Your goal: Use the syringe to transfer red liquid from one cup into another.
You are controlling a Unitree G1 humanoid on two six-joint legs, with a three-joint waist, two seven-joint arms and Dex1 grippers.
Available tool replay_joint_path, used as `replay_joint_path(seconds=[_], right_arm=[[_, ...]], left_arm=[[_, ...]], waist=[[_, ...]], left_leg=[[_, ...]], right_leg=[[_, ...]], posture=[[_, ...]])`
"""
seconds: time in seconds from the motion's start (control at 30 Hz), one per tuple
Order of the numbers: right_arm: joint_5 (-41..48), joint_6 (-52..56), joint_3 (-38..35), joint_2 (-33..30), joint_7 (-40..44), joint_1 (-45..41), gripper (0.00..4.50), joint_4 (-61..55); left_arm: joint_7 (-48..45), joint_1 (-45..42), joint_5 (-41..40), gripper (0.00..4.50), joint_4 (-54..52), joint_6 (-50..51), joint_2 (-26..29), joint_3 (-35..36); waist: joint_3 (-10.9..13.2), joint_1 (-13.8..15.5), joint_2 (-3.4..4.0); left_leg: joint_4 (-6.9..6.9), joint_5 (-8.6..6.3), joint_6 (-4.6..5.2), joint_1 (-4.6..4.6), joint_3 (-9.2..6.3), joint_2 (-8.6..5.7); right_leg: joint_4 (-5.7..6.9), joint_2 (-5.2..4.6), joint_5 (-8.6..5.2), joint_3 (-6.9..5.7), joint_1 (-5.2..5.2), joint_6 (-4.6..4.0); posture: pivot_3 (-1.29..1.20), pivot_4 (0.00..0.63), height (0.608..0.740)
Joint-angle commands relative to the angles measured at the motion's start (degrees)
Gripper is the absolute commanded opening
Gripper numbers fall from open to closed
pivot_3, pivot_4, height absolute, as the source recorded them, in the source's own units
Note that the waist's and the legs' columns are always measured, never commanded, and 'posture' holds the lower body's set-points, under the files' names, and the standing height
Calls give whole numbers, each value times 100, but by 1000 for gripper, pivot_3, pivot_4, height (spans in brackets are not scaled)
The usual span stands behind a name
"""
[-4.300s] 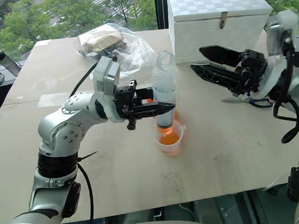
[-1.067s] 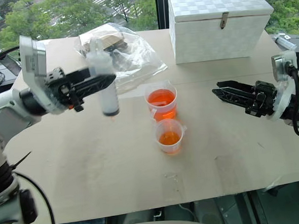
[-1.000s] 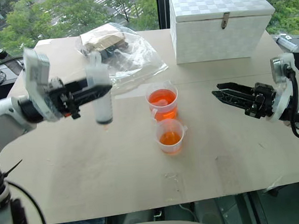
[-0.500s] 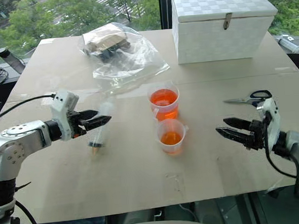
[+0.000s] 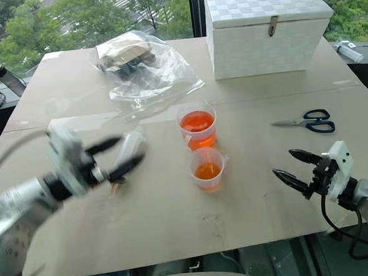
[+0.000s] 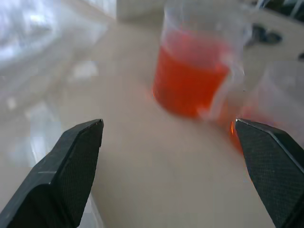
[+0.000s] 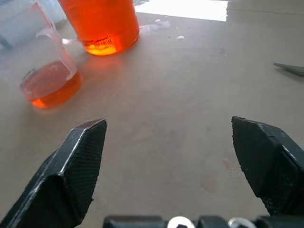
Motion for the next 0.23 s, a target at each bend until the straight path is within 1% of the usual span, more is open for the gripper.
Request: replay_joint_path(seconds=[0.03,0.07,0.13,0.23], right_arm=[[-363,-600,69,-24,398,61,4397,230],[-454,-690,105,-12,433,80,4397,303],[-441,-737,88,143,362,113,4397,294],[-303,-627,59,149,503,218,4397,143]], left_arm=[[32,794,871,4500,-205,-933,-324,-380],[46,961,1105,4500,-122,-1196,-434,-537],[180,1191,1632,4500,112,-1710,-668,-856],[256,1364,2024,4500,242,-2055,-831,-1098]], waist=[[0,32,0],[0,44,1],[-9,94,10],[-11,119,11]], left_leg=[[-8,-1,2,17,1,0],[-21,-16,26,55,3,0],[-28,-18,29,88,-3,0],[-29,-18,30,89,-3,0]], right_leg=[[0,-1,-1,1,16,-1],[-11,-5,-2,1,47,-4],[-38,-8,0,-5,90,-10],[-47,-12,0,-4,93,-16]], posture=[[0,150,740],[0,150,740],[0,150,740],[0,150,740]])
